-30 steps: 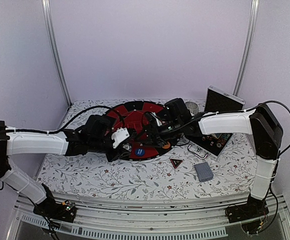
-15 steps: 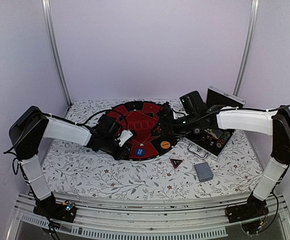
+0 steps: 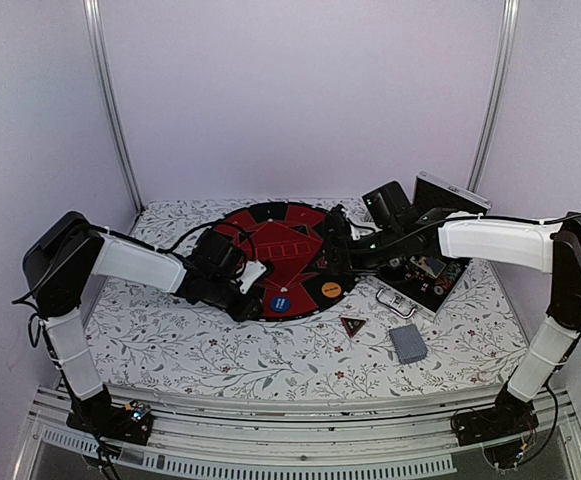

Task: Distribute texas hold em gaming equipment
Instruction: Place the poker chips pile at the small blind area.

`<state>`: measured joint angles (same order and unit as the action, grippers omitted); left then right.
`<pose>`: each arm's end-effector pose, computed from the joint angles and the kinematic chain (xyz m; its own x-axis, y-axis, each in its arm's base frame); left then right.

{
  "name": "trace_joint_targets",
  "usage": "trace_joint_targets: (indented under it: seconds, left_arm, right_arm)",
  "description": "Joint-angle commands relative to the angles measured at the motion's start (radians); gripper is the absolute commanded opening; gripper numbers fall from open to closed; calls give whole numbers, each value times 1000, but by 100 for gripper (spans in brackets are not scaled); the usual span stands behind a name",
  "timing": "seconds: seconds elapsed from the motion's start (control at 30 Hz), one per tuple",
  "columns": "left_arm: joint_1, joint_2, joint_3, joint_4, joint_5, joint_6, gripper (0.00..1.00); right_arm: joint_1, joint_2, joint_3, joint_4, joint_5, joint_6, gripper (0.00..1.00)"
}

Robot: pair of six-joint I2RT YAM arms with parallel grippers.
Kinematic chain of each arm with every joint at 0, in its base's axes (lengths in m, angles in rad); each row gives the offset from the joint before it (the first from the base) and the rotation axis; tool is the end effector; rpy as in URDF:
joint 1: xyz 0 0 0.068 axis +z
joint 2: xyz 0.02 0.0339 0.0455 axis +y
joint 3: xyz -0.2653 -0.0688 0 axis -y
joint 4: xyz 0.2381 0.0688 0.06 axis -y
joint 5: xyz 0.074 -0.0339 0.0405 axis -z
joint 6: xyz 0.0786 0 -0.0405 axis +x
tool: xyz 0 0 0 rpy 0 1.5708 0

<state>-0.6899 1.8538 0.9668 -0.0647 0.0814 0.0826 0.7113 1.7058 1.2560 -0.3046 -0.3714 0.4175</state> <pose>0.2886 -0.2464 0.0975 -0.5707 0.5775 -0.5838 0.7203 0.6934 -0.0181 0.2870 0.2850 0.2261 -0.8021 -0.1925 -0.5653 -0.5288 0.6687 0.5227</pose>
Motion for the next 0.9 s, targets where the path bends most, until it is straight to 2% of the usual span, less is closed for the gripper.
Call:
trace_joint_targets:
  seconds: [0.0, 0.1, 0.37, 0.5, 0.73, 0.87]
  left_arm:
    - [6, 11, 21, -25, 24, -18, 32]
    - [10, 3, 34, -68, 43, -19, 47]
    - [22, -71, 57, -122, 47, 16, 72]
    - [31, -123, 82, -147, 50, 29, 78]
    - [38, -255, 158, -227, 51, 89, 82]
    - [61, -350, 183, -226, 11, 94, 89]
  right_arm:
    - [0, -58, 6, -42, 49, -26, 99]
    - [-1, -75, 11, -70, 85, -34, 99]
    - [-43, -141, 43, -190, 242, -68, 99]
    - [-111, -179, 45, -259, 285, -102, 99]
    - [-279, -170, 38, -403, 390, -174, 100]
    - [-326, -73, 83, -464, 409, -226, 90]
